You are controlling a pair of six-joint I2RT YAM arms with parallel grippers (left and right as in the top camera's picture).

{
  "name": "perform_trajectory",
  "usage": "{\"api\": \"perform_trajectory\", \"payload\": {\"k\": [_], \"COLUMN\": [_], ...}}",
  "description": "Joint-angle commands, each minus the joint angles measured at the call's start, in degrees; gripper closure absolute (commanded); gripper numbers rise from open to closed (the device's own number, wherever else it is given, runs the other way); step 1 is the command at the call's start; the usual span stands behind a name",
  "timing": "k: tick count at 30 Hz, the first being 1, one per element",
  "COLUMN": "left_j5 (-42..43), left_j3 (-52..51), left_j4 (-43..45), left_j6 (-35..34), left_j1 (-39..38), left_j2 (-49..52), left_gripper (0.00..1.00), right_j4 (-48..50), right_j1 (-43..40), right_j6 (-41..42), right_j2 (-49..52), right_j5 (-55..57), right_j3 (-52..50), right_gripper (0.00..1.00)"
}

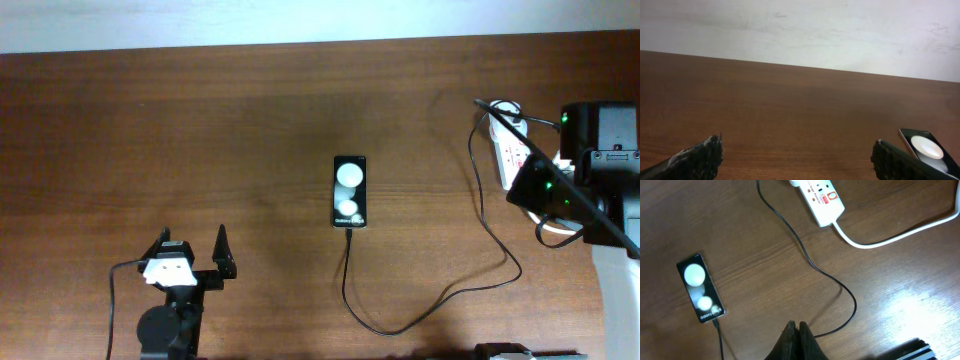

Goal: Plug charger to phone and switch on socket
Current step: 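Press the red switch on the power strip with the right gripper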

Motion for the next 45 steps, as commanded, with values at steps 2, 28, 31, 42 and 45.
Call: {"api": "perform_trajectory", "payload": {"k": [2,28,31,42,45], "left_j5": [1.27,1.29,1.29,1.29,1.29], "left_j3": [-0.39,-0.39,-0.39,-0.39,-0.39], "left_j4": [-0.09,-0.09,-0.09,-0.09,-0.09], "left_j6": [1.09,1.09,1.09,1.09,1.09], "left_j1": [0.00,0.00,0.00,0.00,0.00], "left_j2": [0.37,0.37,0.37,0.37,0.37], "left_gripper": [0.01,0.01,0.01,0.01,0.01], "right_j4": [0.42,34.42,35.04,40.04,37.70], "right_j1": [-0.13,-17.42,-17.42,-16.09,-14.03], "right_j6": [4.26,6.75,6.71,4.98,2.38], "right_j2": [-0.59,46.75,50.97,59.63,61.42], "right_j5": [1.42,-5.46,-5.46,-8.81,-12.20], "right_j3": [0.92,7.19,7.19,7.15,7.15], "right_gripper": [0.96,0.96,0.96,0.96,0.96]}}
